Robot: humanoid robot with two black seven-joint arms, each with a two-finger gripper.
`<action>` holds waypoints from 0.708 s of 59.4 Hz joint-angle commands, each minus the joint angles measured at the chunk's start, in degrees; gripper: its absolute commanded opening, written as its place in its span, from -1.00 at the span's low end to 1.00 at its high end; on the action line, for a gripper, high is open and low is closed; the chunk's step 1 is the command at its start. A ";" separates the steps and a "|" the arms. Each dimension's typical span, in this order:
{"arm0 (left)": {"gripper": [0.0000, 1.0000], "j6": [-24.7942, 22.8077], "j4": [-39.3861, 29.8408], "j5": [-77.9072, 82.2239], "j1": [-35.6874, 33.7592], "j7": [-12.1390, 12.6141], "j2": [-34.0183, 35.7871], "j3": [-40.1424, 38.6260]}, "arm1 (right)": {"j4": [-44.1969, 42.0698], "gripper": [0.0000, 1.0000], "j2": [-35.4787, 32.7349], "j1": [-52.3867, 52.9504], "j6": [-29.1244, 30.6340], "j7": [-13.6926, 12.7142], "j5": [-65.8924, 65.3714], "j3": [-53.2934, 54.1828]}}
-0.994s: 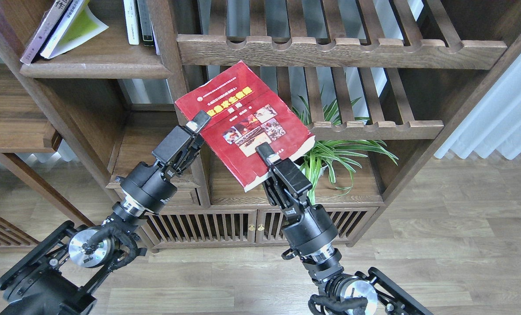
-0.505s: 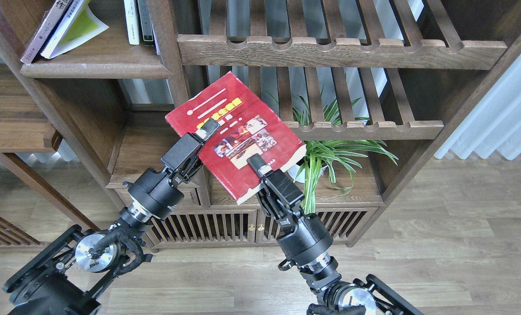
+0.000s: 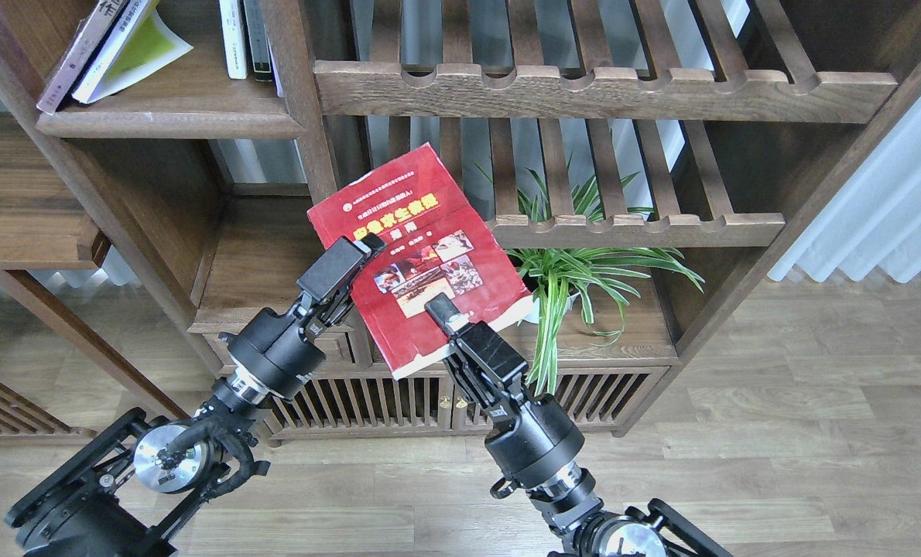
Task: Organize books on shelf
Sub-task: 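Grip the red book with the left gripper beside the right gripper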
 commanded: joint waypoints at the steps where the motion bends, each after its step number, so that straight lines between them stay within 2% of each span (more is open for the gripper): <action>1: -0.91 0.02 -0.01 0.03 -0.02 0.47 0.23 1.03 | -0.45 -0.96 0.01 0.03 0.01 0.05 0.00 0.65; 35: -0.96 0.02 -0.01 0.12 -0.02 0.65 1.28 2.00 | -0.90 -0.94 0.01 0.38 0.01 0.14 -0.18 1.97; 39: -1.00 0.02 -0.01 0.12 -0.02 0.38 1.28 1.83 | -0.89 -0.91 0.01 0.38 0.01 0.14 -0.18 1.88; 42: -1.00 0.02 -0.01 0.12 -0.02 0.38 1.37 1.65 | -1.07 -0.77 0.01 0.38 0.01 0.14 -0.18 1.80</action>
